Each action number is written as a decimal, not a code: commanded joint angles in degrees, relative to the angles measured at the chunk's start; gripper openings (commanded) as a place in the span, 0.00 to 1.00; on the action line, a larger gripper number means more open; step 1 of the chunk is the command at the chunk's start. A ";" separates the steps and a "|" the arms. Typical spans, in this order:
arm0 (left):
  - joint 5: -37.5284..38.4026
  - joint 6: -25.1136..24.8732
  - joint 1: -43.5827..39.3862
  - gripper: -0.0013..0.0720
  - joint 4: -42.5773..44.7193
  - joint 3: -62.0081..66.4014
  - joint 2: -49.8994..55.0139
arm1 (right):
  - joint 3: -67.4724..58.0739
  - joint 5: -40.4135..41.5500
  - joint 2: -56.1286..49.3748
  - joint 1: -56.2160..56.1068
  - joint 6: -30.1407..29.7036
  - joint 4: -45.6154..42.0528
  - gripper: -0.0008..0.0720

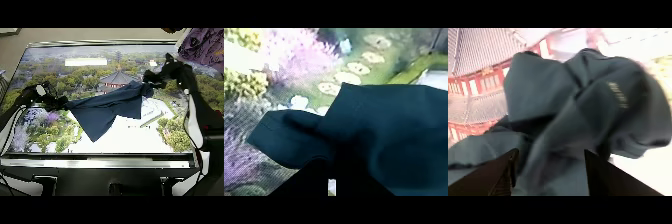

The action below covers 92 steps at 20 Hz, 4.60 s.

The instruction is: Fold the clothes and pants, and hang the long-sleeved shirts on hangers.

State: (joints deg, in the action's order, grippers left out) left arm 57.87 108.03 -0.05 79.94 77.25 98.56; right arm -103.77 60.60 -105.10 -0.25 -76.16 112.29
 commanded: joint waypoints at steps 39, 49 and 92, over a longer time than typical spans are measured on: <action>16.74 -10.40 1.16 0.04 5.20 40.65 -28.24 | -12.09 0.17 43.36 3.63 -11.26 0.50 0.05; 17.79 -5.27 1.16 0.04 7.15 34.32 -43.80 | -12.09 2.89 54.51 3.63 2.03 -11.17 0.05; 20.74 -8.57 20.55 0.86 -4.31 0.79 -17.49 | 62.97 9.38 30.64 12.76 -28.04 20.94 0.50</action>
State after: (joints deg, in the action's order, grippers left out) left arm 80.07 99.15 19.90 77.58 84.09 84.31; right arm -56.51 76.44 -80.58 15.84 -101.80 131.20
